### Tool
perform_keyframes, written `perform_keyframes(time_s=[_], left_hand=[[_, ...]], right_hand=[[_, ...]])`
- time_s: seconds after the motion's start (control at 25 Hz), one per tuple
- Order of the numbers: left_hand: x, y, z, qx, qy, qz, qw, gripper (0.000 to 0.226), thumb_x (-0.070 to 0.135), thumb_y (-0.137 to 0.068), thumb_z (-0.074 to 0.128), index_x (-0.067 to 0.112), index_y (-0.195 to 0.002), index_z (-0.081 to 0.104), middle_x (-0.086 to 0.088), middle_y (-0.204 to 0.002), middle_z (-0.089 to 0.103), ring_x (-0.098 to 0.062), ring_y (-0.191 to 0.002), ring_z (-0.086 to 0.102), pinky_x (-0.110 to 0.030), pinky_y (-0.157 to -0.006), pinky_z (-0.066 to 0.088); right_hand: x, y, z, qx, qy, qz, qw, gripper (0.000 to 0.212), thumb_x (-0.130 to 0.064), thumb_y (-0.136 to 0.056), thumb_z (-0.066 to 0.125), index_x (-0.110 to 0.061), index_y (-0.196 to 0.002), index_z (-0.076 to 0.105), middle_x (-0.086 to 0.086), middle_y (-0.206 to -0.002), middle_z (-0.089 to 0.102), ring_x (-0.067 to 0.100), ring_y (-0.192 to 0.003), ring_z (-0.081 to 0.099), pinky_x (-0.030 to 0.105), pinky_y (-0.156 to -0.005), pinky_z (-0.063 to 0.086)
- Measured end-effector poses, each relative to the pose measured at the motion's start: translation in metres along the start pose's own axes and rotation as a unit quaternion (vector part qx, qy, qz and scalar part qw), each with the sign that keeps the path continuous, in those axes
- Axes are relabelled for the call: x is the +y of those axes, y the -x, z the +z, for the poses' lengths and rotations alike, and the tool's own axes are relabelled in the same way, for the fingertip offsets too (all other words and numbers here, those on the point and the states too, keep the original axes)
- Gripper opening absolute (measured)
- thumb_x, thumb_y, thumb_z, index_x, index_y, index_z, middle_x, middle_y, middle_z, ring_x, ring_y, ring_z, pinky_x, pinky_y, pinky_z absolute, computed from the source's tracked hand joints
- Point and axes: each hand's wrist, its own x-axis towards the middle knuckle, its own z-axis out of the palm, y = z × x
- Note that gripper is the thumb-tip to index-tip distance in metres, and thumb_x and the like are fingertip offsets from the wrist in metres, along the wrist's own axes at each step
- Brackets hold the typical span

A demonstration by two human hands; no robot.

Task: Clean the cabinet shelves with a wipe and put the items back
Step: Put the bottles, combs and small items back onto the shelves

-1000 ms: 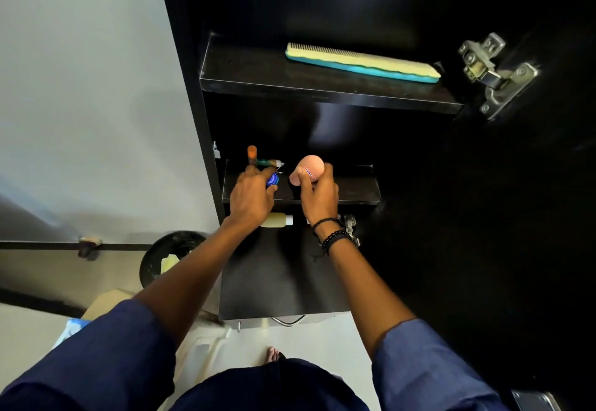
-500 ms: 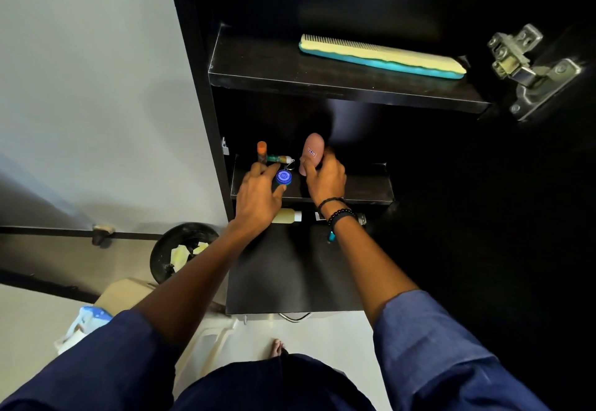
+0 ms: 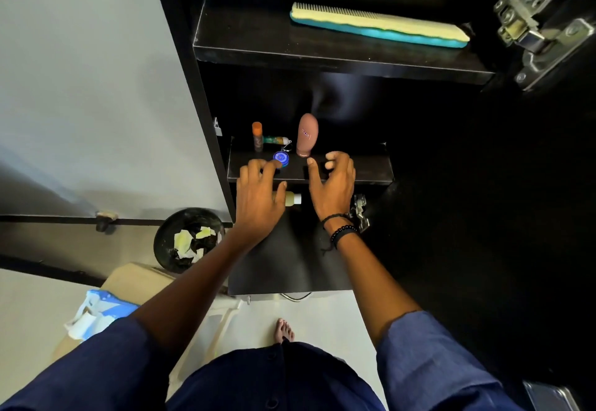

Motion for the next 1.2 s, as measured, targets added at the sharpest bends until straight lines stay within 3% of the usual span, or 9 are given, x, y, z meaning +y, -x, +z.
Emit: perform_keyframes(time_s=[0.08,0.16,0.24,0.4,0.68,0.8,0.88,1.04,1.2], left_hand=[[-0.002,0.016,0.014,-0.013,-0.007,0.02,1.0,0.021,0.013,-0.077,0.057,0.011,-0.098,0.057,-0.011,-0.101,0.054,-0.03,-0.09,0.048,-0.041,-0.075,0.042],[-0.01,0.028,0.034,-0.079,-0.017,0.023,0.996,0.017,0.012,-0.07,0.053,0.01,-0.087,0.057,-0.013,-0.093,0.055,-0.034,-0.083,0.05,-0.042,-0.069,0.045],[-0.021,0.037,0.053,-0.177,-0.018,0.015,0.984,0.016,0.012,-0.069,0.055,0.013,-0.084,0.061,-0.012,-0.093,0.059,-0.036,-0.085,0.053,-0.043,-0.072,0.048],[-0.046,0.035,0.091,-0.302,-0.019,-0.026,0.953,0.027,0.009,-0.074,0.059,0.017,-0.098,0.067,-0.007,-0.11,0.062,-0.03,-0.109,0.053,-0.041,-0.091,0.047],[-0.072,-0.005,0.145,-0.328,-0.114,-0.025,0.938,0.071,0.025,-0.083,0.061,0.017,-0.147,0.032,-0.015,-0.147,0.036,-0.038,-0.131,0.037,-0.049,-0.102,0.041],[-0.083,-0.012,0.16,-0.407,-0.164,-0.034,0.898,0.077,0.03,-0.088,0.059,0.021,-0.151,0.017,-0.008,-0.157,0.018,-0.035,-0.141,0.022,-0.051,-0.107,0.033],[-0.084,-0.012,0.167,-0.413,-0.199,-0.03,0.888,0.071,0.026,-0.09,0.058,0.019,-0.15,0.02,-0.01,-0.157,0.017,-0.035,-0.14,0.024,-0.052,-0.106,0.033],[-0.075,-0.007,0.175,-0.377,-0.199,-0.033,0.904,0.055,0.024,-0.09,0.06,0.011,-0.138,0.038,-0.018,-0.152,0.021,-0.037,-0.136,0.029,-0.051,-0.103,0.036],[-0.085,-0.008,0.184,-0.352,-0.132,-0.072,0.924,0.074,0.023,-0.088,0.062,0.012,-0.148,0.02,-0.017,-0.151,0.023,-0.039,-0.135,0.03,-0.053,-0.101,0.041]], right_hand=[[0.013,0.02,-0.006,0.013,0.001,-0.005,1.0,0.024,-0.033,-0.087,0.064,-0.016,-0.091,0.047,0.0,-0.087,0.05,0.013,-0.082,0.046,0.022,-0.073,0.037],[0.039,0.035,-0.005,-0.017,0.034,0.014,0.999,0.024,-0.031,-0.087,0.063,-0.014,-0.091,0.046,0.004,-0.088,0.053,0.018,-0.083,0.048,0.031,-0.076,0.042],[0.069,0.045,0.0,-0.116,0.1,0.079,0.985,0.039,-0.031,-0.084,0.065,-0.006,-0.11,0.05,0.013,-0.107,0.056,0.029,-0.1,0.053,0.042,-0.09,0.044],[0.114,0.052,-0.003,-0.282,0.168,0.171,0.929,0.074,-0.028,-0.082,0.069,-0.008,-0.142,0.031,0.016,-0.141,0.04,0.033,-0.13,0.039,0.036,-0.107,0.033],[0.159,0.023,0.015,-0.32,0.208,0.152,0.912,0.08,-0.027,-0.084,0.066,-0.011,-0.149,0.022,0.01,-0.15,0.034,0.028,-0.14,0.029,0.034,-0.116,0.025],[0.17,0.016,0.017,-0.342,0.241,0.145,0.896,0.078,-0.028,-0.085,0.064,-0.012,-0.149,0.022,0.009,-0.152,0.03,0.027,-0.14,0.029,0.032,-0.116,0.025],[0.174,0.008,0.017,-0.361,0.256,0.152,0.884,0.079,-0.03,-0.086,0.064,-0.015,-0.15,0.019,0.008,-0.155,0.024,0.028,-0.141,0.026,0.031,-0.116,0.024],[0.175,-0.005,0.024,-0.382,0.268,0.159,0.87,0.08,-0.033,-0.086,0.063,-0.022,-0.151,0.017,0.005,-0.158,0.016,0.031,-0.141,0.027,0.035,-0.115,0.029],[0.171,-0.012,0.04,-0.398,0.261,0.11,0.873,0.077,-0.033,-0.085,0.064,-0.023,-0.149,0.022,0.002,-0.156,0.023,0.026,-0.14,0.03,0.036,-0.114,0.032]])
